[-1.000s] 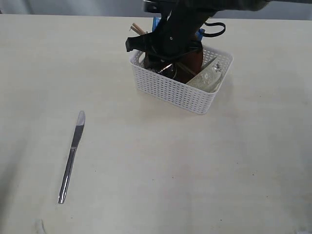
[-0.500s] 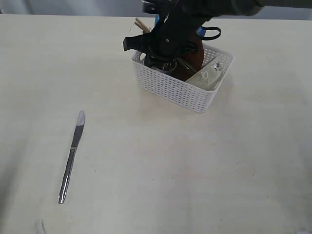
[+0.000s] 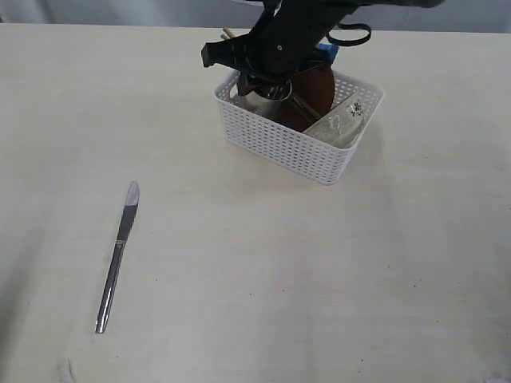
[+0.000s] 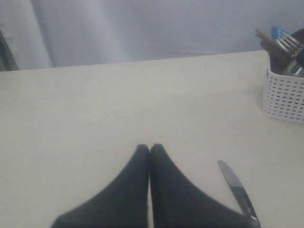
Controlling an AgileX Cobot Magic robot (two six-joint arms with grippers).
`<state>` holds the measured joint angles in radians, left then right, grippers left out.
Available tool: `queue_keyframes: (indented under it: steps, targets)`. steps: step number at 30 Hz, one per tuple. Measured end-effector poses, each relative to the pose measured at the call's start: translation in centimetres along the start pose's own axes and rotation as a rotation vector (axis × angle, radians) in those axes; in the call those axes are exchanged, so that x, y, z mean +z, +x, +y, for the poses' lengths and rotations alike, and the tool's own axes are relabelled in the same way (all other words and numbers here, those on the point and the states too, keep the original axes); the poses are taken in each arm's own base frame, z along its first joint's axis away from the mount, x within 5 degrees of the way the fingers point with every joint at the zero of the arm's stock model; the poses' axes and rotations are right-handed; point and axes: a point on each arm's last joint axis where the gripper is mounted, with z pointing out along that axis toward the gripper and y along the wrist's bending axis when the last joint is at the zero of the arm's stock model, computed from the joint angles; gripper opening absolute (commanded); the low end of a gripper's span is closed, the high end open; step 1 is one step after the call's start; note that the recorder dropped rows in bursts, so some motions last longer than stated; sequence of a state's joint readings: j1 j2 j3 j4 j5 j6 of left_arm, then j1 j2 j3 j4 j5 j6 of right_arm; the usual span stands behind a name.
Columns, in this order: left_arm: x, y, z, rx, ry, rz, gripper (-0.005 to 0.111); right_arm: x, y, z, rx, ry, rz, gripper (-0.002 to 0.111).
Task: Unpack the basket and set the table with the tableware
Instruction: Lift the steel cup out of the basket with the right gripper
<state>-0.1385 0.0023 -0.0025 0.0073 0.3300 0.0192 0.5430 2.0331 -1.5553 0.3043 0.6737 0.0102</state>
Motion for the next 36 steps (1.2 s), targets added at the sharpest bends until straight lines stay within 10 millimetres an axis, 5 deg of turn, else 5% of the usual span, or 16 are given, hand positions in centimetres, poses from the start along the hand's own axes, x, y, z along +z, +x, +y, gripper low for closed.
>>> queue_keyframes:
  steps: [10, 27, 36]
  targets:
    - [0.0, 0.0, 0.0, 0.000, 0.000, 0.000, 0.000, -0.5, 0.6, -0.1, -0.044, 0.026, 0.073, 0.000]
    - [0.0, 0.0, 0.0, 0.000, 0.000, 0.000, 0.000, -6.2, -0.6, 0.8, -0.145, 0.056, -0.047, 0.000]
    - [0.0, 0.0, 0.0, -0.002, 0.000, 0.000, 0.000, -6.6, -0.8, 0.7, -0.166, 0.069, -0.061, 0.000]
